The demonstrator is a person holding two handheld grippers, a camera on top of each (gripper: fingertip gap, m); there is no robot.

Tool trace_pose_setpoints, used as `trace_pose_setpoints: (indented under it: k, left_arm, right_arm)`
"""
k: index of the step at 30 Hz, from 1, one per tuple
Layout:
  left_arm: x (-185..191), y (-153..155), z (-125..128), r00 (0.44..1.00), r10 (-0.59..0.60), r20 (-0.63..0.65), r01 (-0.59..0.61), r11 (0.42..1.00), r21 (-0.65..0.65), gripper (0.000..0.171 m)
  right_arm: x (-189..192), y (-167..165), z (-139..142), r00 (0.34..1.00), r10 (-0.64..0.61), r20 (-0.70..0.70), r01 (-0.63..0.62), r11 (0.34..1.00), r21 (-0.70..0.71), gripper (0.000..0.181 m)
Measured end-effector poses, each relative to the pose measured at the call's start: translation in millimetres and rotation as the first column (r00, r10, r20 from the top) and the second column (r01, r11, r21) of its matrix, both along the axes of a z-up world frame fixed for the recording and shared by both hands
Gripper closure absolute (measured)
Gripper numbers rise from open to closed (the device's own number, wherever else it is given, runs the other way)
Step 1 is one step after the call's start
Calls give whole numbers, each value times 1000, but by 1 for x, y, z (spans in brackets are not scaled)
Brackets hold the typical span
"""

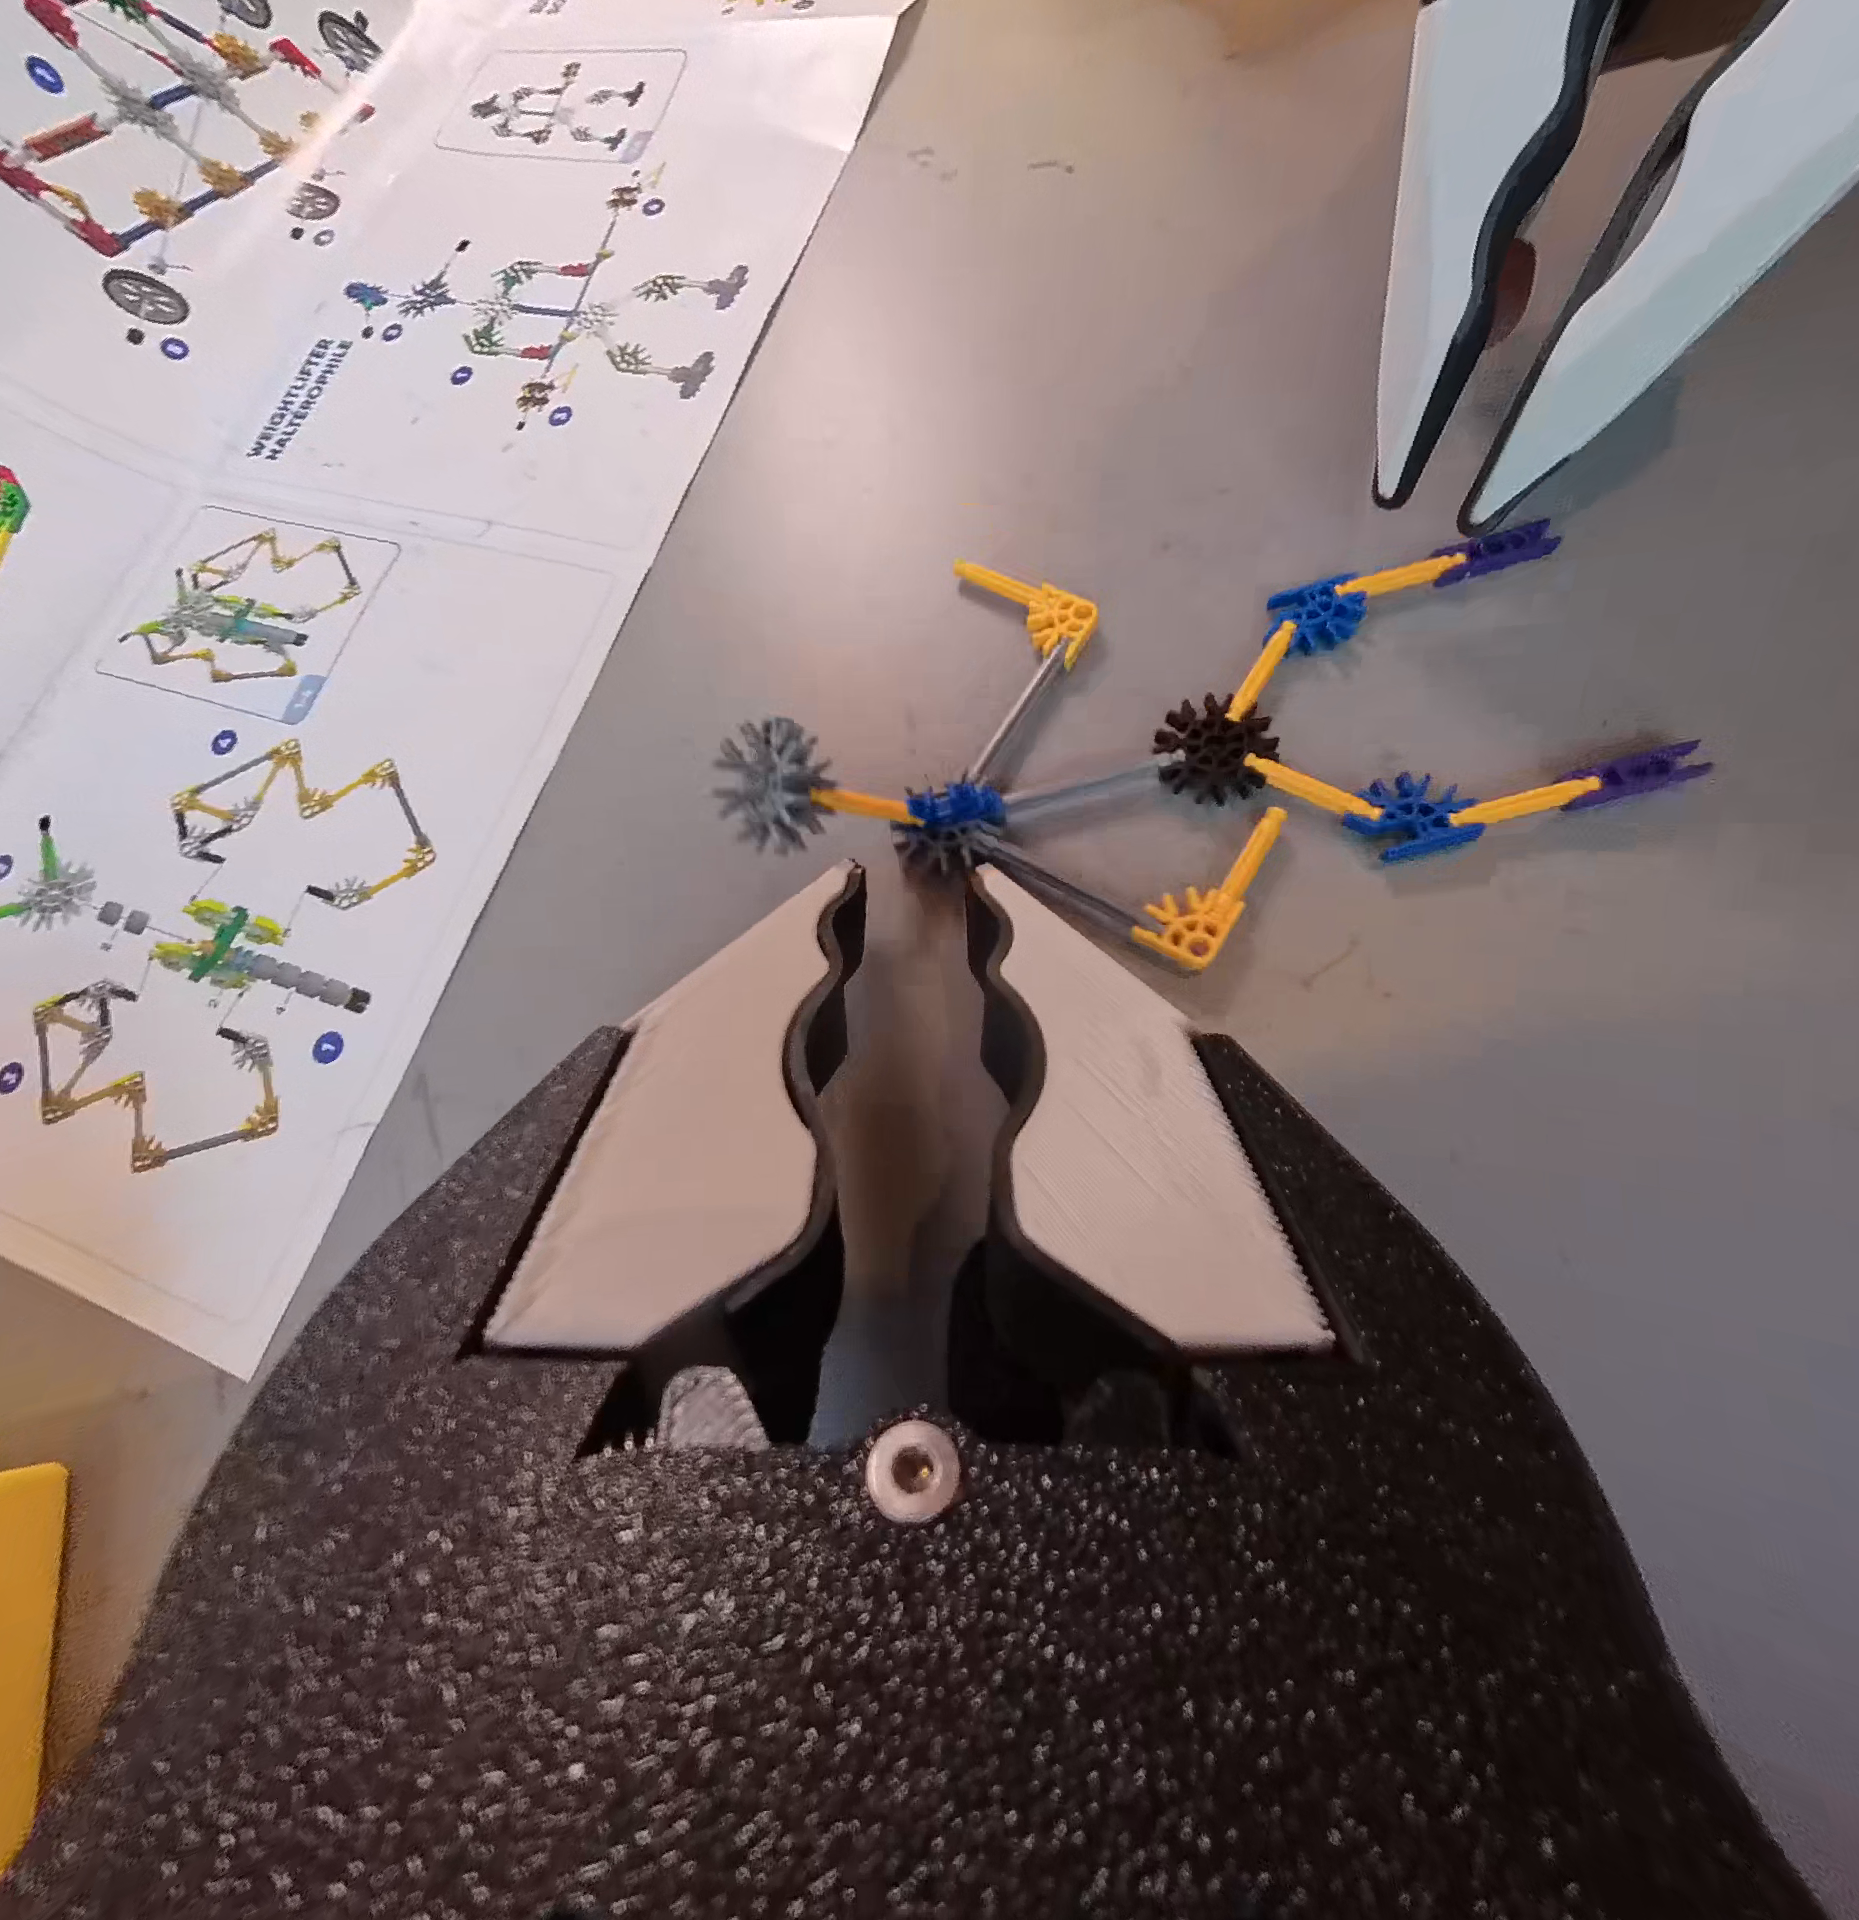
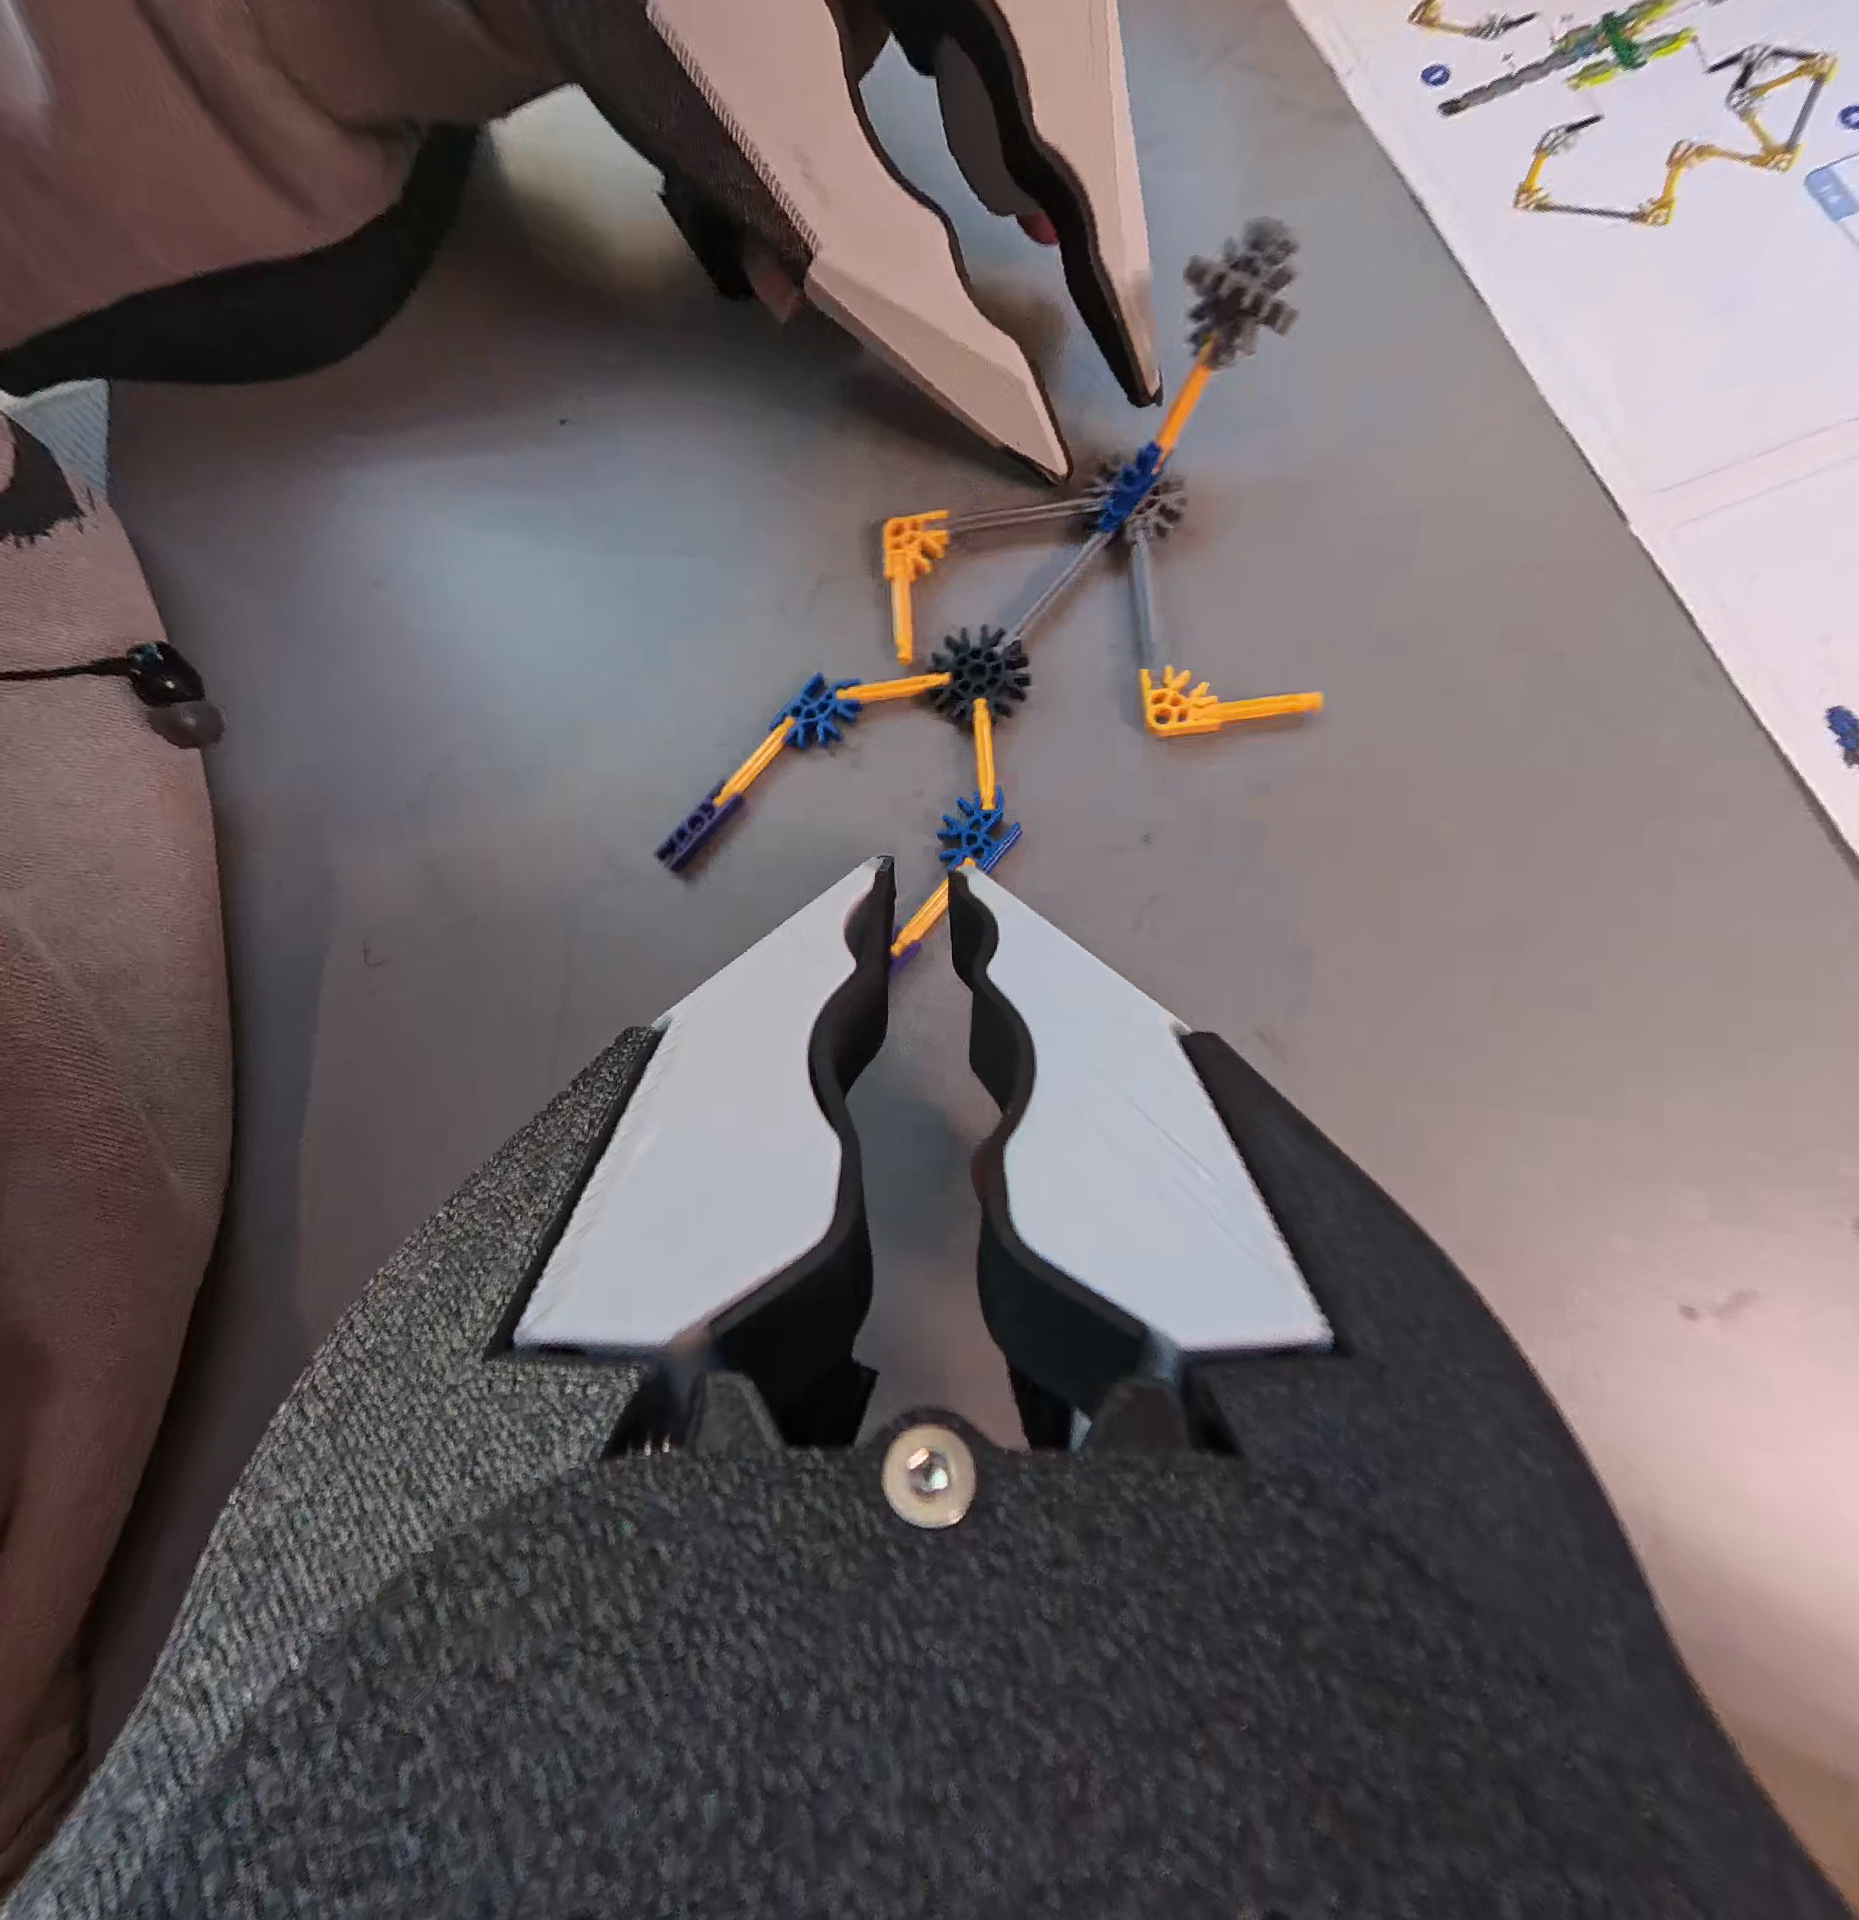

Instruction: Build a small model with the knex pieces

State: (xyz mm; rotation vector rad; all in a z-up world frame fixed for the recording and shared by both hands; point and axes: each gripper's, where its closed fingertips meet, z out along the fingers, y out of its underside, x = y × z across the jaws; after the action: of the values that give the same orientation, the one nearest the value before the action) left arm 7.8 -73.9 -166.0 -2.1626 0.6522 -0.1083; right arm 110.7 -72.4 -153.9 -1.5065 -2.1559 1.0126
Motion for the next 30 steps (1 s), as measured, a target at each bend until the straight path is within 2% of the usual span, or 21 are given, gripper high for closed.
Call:
trace_pose_setpoints:
  k: [8,13,15,17,19,24,30]
  left_arm:
    - [-8,1,13,996,38,75,-40,999,23,153]
    - [5,-16,13,987,-58,150,66,996,-52,151]
    - [15,-26,10,976,-105,191,127,986,-107,143]
    - [19,-30,4,977,-125,171,149,979,-135,136]
    - [23,-30,-2,980,-143,135,163,976,-145,136]
    - [27,-28,-4,978,-174,117,188,975,-121,156]
    - [30,-26,-4,962,-241,132,254,962,-101,161]
  right_arm:
    - [-5,12,6,997,-53,-55,51,998,-39,170]
    - [-8,22,5,993,-86,-82,85,996,-17,167]
    - [-12,29,6,988,-107,-108,107,994,0,164]
    - [-15,37,4,983,-128,-129,134,990,36,161]
    - [-17,42,3,980,-142,-139,150,987,52,159]
    - [-20,46,6,973,-159,-169,172,983,69,158]
    - [-19,46,7,975,-141,-170,158,983,95,158]
